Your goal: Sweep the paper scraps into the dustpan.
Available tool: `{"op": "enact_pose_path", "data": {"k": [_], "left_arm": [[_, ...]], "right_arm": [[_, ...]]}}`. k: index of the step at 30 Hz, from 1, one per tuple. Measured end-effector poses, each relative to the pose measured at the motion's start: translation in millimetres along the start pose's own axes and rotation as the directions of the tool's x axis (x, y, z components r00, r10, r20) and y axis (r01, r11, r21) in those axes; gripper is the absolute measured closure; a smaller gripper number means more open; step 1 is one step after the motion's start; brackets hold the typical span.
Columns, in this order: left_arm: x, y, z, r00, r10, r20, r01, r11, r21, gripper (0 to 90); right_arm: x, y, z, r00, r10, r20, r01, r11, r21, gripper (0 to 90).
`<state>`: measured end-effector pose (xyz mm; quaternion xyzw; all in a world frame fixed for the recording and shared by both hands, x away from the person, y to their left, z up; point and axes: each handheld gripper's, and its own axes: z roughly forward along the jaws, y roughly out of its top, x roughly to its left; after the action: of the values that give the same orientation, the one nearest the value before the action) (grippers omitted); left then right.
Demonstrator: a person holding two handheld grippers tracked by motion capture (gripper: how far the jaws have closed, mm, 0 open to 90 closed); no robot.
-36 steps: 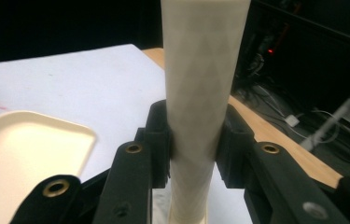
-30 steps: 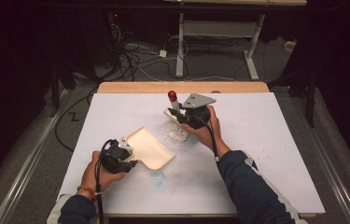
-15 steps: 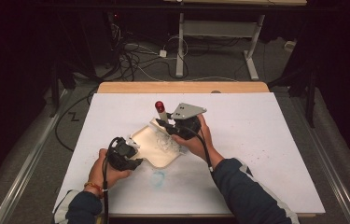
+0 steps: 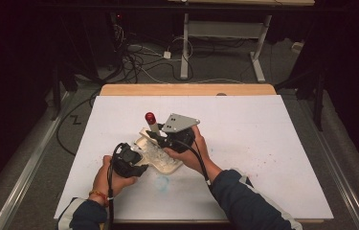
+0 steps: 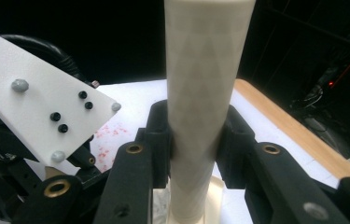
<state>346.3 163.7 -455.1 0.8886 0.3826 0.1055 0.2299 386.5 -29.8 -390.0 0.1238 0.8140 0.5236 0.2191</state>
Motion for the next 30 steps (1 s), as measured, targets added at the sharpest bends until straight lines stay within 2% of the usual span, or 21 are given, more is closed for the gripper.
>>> {"op": "enact_pose_path", "data": {"k": [4, 10, 15, 19, 20, 22, 23, 26, 30], "left_arm": [[1.5, -4.2, -0.1, 1.0000, 0.000, 0.001, 0.000, 1.0000, -0.008, 63.3], [1.4, -5.8, -0.7, 0.9999, 0.008, -0.006, -0.008, 1.0000, -0.004, 63.3], [2.7, -8.5, -0.1, 1.0000, 0.007, -0.003, -0.007, 1.0000, 0.007, 63.2], [2.2, -10.6, 2.3, 1.0000, 0.001, -0.005, -0.001, 0.9999, 0.014, 63.2], [2.2, -10.8, 2.7, 1.0000, 0.001, -0.005, -0.001, 0.9999, 0.014, 63.2], [2.6, -11.5, 2.5, 1.0000, 0.005, -0.008, -0.004, 0.9999, 0.012, 63.2], [2.8, -12.2, 2.1, 0.9999, 0.006, -0.009, -0.006, 0.9999, 0.015, 63.2], [3.5, -18.0, 2.2, 1.0000, 0.004, -0.009, -0.004, 0.9999, 0.015, 63.2], [4.9, -22.0, 2.1, 1.0000, -0.004, -0.005, 0.004, 0.9999, 0.016, 63.2]], "right_arm": [[-5.6, 5.5, -9.8, 0.9996, 0.030, 0.001, -0.030, 0.999, -0.034, 70.6], [-16.1, 15.3, -30.6, 0.9976, 0.055, 0.042, -0.052, 0.996, -0.068, 70.6], [-20.2, 14.1, -41.5, 0.9969, 0.053, 0.058, -0.051, 0.998, -0.040, 70.6], [-24.8, 6.2, -48.7, 0.9956, 0.078, 0.053, -0.076, 0.997, -0.031, 70.6], [-27.5, 2.1, -51.0, 0.9941, 0.098, 0.047, -0.097, 0.995, -0.029, 70.6], [-29.0, 0.2, -50.9, 0.9935, 0.108, 0.034, -0.108, 0.994, -0.016, 70.6], [-29.2, -5.7, -49.1, 0.9924, 0.120, 0.026, -0.121, 0.992, 0.020, 70.5], [-26.4, -16.8, -46.9, 0.9947, 0.098, 0.031, -0.100, 0.993, 0.068, 70.5], [-28.2, -22.5, -50.7, 0.9923, 0.121, 0.025, -0.123, 0.990, 0.070, 70.6]]}}
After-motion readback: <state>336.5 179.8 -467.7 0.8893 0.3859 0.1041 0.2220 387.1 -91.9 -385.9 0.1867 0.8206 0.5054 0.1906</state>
